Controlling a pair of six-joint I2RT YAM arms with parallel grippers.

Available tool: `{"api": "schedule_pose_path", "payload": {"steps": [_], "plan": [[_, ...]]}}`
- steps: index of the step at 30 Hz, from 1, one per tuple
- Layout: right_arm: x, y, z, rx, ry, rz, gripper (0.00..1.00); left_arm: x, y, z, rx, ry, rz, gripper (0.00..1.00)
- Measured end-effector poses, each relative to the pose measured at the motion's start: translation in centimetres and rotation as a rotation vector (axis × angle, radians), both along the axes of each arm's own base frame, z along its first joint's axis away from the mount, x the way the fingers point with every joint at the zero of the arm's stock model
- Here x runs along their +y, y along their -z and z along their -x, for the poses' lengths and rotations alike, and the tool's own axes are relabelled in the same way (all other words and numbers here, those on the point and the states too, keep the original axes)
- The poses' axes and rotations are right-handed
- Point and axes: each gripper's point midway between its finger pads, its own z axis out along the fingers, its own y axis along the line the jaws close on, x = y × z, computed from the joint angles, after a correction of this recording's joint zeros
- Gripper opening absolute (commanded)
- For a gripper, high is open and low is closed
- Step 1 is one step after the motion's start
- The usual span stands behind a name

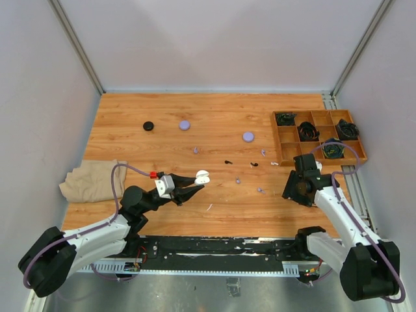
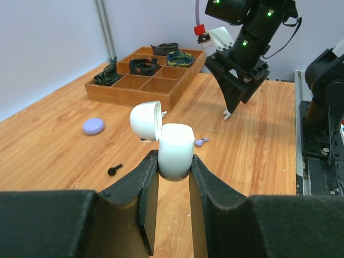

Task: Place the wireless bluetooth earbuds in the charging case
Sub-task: Pick up the earbud from the center of the board.

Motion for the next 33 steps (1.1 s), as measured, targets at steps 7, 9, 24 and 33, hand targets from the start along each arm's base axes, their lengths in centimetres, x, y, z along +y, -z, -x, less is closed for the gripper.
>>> {"api": "schedule_pose_path", "payload": {"steps": [7,9,24,33], "plan": [[-1.1,1.7,-0.7,0.027,0.065,0.001,0.39,-0.2,0.4,0.2,0.009,0.017,-0.013,0.0],[-1.3,2.0,-1.1,0.031,0.076,0.001,0.36,-0.2,0.5,0.3,0.013,0.019,-0.017,0.0],[-0.1,3.7,-3.7,0.112,-0.032,-0.062,0.23,-0.4,1.4,0.2,0.038,0.026,-0.04,0.0],[0.7,3.6,-5.0,0.14,-0.133,-0.064,0.31,-0.4,1.6,0.2,0.044,0.026,-0.045,0.0]]}}
